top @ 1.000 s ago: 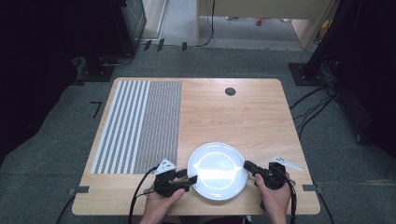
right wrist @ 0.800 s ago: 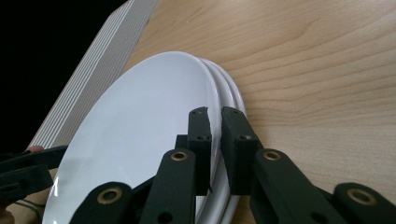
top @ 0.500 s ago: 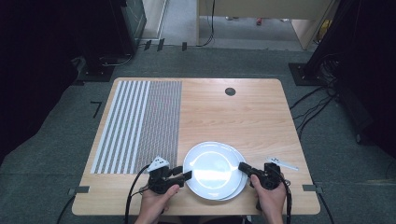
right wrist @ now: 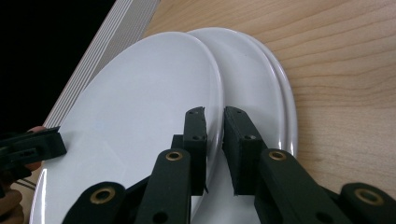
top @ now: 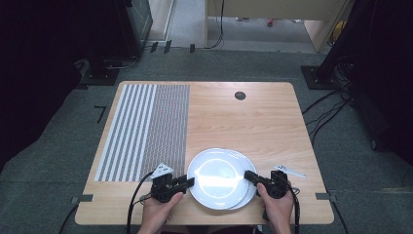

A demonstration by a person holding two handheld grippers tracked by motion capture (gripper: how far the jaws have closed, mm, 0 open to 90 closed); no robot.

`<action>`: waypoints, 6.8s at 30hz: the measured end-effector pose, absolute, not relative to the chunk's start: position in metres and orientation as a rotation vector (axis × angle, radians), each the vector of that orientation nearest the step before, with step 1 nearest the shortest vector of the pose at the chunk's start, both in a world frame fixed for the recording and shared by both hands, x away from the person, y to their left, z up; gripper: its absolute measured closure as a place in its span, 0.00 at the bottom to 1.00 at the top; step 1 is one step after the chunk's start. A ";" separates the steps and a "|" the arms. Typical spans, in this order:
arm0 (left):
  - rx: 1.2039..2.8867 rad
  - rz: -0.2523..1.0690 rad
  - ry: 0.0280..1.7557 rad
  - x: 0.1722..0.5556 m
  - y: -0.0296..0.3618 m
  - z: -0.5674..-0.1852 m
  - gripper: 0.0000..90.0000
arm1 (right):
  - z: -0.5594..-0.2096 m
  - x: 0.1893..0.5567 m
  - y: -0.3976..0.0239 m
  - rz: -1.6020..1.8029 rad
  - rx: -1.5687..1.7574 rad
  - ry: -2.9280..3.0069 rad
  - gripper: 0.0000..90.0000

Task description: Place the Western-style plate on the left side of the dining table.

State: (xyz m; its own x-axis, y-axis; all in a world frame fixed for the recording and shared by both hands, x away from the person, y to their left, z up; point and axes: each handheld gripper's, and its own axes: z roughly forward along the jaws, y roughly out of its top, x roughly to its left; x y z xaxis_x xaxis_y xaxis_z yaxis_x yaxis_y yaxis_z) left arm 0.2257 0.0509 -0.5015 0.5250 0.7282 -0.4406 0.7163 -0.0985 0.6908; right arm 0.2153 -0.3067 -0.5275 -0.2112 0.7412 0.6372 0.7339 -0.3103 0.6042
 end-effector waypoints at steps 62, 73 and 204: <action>1.501 -0.091 1.330 0.246 0.138 -0.469 0.91 | -0.485 0.257 -0.235 1.807 1.970 1.806 0.96; 1.430 -0.046 1.382 0.258 0.177 -0.461 0.90 | -0.473 0.288 -0.189 1.818 1.939 1.864 0.96; 1.353 0.350 1.631 0.368 0.248 -0.478 0.35 | -0.486 0.443 -0.088 1.669 1.785 1.934 0.49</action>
State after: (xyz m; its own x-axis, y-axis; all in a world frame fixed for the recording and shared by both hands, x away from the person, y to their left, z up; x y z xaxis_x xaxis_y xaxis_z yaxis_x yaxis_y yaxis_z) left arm 0.3683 0.2484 -0.4784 0.0678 0.8759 -0.4776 0.6024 0.3456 0.7194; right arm 0.4427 -0.0885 -0.4856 -0.3437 0.7244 0.5975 0.6973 -0.2293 0.6791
